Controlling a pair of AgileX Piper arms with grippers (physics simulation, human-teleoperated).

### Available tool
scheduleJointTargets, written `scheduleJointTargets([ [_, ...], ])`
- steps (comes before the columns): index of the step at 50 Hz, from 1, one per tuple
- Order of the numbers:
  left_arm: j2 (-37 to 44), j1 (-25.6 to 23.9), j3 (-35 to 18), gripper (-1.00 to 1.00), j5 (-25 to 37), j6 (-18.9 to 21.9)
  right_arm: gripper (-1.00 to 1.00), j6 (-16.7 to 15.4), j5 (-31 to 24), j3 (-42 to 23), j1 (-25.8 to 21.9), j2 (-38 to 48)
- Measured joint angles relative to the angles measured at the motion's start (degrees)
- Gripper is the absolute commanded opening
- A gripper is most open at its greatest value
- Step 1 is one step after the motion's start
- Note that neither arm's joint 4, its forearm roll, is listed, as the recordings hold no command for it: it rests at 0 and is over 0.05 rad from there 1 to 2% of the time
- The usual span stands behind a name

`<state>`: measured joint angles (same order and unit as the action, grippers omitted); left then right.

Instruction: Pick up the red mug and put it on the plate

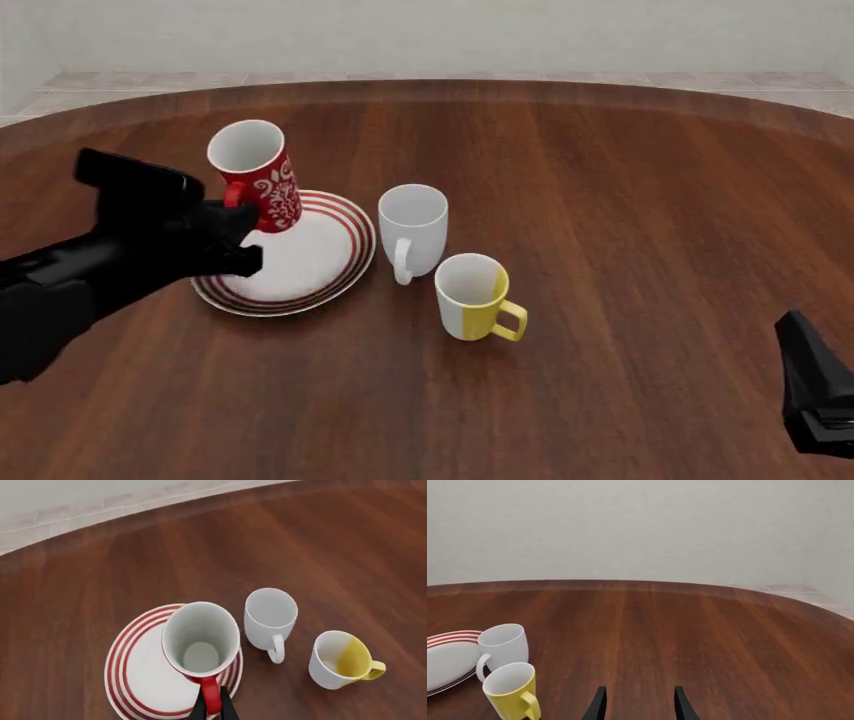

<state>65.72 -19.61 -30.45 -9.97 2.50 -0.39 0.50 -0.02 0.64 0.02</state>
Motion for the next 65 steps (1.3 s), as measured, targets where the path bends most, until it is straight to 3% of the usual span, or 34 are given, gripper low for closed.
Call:
scheduleJointTargets([
  [36, 13.1, 4.7, -0.8, -1.0, -7.4, -2.1, 1.0, -0.2, -0.1, 0.0, 0.1, 0.0],
  [65, 18.7, 5.2, -0.6, -1.0, -10.9, -3.0, 1.0, -0.3, -0.1, 0.0, 0.1, 0.0],
])
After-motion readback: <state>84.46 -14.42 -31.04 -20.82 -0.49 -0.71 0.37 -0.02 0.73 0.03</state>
